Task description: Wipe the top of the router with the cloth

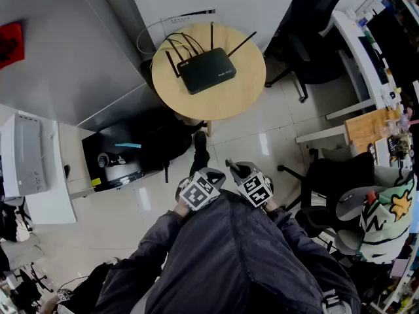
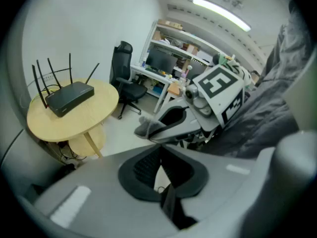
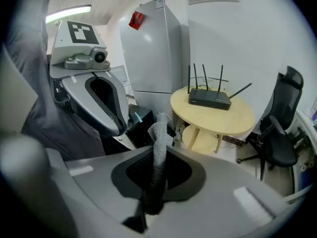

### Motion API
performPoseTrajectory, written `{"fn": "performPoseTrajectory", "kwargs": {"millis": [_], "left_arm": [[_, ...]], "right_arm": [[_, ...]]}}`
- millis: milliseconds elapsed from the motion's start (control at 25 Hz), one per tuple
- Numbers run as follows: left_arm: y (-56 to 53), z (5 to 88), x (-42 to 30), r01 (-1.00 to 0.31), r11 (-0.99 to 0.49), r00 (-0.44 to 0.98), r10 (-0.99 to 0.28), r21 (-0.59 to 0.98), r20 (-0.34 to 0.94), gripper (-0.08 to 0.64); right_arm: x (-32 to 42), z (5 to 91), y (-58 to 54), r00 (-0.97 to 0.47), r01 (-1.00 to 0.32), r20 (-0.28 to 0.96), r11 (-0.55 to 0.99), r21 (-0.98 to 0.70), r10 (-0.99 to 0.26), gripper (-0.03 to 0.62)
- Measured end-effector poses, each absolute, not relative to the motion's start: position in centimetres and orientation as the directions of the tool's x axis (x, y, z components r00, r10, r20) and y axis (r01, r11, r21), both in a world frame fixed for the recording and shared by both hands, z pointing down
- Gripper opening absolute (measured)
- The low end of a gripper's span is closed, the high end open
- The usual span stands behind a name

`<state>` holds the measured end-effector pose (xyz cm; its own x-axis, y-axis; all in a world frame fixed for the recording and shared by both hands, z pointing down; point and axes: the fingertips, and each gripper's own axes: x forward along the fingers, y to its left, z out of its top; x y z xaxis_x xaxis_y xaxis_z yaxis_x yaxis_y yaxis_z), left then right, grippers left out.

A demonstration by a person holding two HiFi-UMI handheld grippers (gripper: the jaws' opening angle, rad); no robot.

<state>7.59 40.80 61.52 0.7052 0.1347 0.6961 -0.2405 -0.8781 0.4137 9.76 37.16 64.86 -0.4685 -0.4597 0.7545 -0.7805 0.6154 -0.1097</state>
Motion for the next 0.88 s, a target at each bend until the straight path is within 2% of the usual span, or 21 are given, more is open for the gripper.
{"fn": "performPoseTrajectory", "kwargs": {"millis": [520,880], "left_arm": [[17.4,60.4,7.9,-0.281,-0.882,0.704,0.078,0.378,0.706,0.000],[9.5,60.9,7.0,-0.371,-0.841,0.714,0.012,0.393,0.700,0.000]], "right_arm": [[11.5,63.4,16.1,-0.452,-0.782,0.768,0.616,-0.096,-0.453,0.029],[9.8,63.4,7.0,-0.474,-0.711,0.780,0.700,-0.066,-0.408,0.029]]}}
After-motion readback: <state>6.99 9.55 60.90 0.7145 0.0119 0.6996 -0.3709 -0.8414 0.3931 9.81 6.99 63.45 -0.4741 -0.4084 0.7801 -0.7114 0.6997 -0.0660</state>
